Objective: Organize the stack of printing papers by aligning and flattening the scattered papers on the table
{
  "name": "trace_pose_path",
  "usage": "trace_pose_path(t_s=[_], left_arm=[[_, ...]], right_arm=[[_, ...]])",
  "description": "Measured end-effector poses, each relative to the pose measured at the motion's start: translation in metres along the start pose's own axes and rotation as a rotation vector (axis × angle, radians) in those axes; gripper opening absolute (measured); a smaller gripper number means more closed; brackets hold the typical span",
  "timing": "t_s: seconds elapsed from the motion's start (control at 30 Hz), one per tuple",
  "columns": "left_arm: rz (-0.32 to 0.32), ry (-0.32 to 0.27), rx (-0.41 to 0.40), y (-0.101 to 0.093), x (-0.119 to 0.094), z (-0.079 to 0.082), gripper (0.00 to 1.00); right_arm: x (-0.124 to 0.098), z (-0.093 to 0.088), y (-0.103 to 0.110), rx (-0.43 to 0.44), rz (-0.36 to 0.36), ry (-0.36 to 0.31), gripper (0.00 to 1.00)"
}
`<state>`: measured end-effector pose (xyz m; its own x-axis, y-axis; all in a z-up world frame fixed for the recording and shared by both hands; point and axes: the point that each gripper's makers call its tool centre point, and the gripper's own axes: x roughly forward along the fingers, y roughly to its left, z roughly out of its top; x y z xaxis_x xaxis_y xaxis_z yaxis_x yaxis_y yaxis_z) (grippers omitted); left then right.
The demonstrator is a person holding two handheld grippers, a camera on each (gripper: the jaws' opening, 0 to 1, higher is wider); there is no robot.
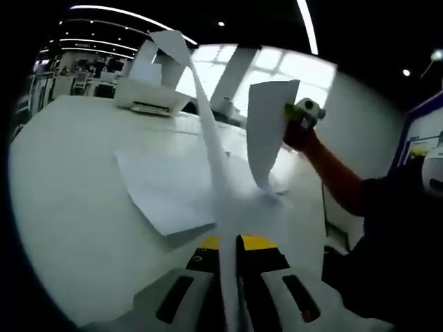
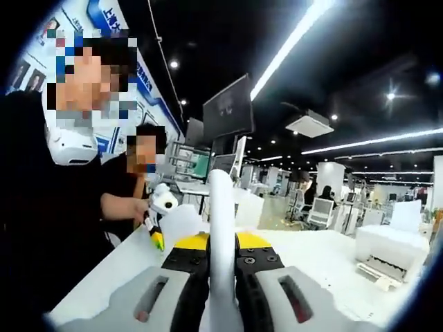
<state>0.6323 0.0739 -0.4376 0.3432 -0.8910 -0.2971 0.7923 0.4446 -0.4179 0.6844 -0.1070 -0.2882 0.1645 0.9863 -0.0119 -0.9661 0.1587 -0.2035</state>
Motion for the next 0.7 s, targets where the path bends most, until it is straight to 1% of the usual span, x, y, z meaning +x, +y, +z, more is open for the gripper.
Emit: trace_pose_path(t_s=[0.1,0.23,0.33,0.37,0.4,0.43,0.5,0.63,0.7], left_arm=[[0.004,0.000,0.003,0.001,0.000,0.000,0.06],[0.001,0.000,0.010,0.000,0.000,0.000,0.06],[-0.008,0.004,0.021,-0.002,0.001,-0.001,0.07],[-0.010,0.005,0.022,-0.002,0.001,-0.001,0.07],[-0.013,0.005,0.025,-0.003,0.001,-0.001,0.07],[-0.017,0.004,0.026,-0.004,0.001,-0.001,0.07],[-0.025,0.004,0.024,-0.004,0.001,-0.001,0.07],[-0.033,0.013,0.031,-0.006,0.002,-0.002,0.08],[-0.035,0.011,0.036,-0.008,0.002,-0.001,0.08]], right_arm=[[0.010,0.000,0.006,-0.006,0.033,0.009,0.08],[0.023,-0.006,0.011,-0.016,0.071,0.052,0.09],[0.038,-0.013,0.018,-0.040,0.086,0.106,0.09],[0.044,-0.018,0.021,-0.061,0.097,0.139,0.09],[0.046,-0.022,0.022,-0.073,0.102,0.158,0.09],[0.051,-0.028,0.024,-0.090,0.110,0.196,0.09],[0.059,-0.037,0.026,-0.110,0.117,0.239,0.09],[0.072,-0.049,0.028,-0.141,0.123,0.291,0.09],[0.079,-0.053,0.026,-0.165,0.110,0.315,0.10]])
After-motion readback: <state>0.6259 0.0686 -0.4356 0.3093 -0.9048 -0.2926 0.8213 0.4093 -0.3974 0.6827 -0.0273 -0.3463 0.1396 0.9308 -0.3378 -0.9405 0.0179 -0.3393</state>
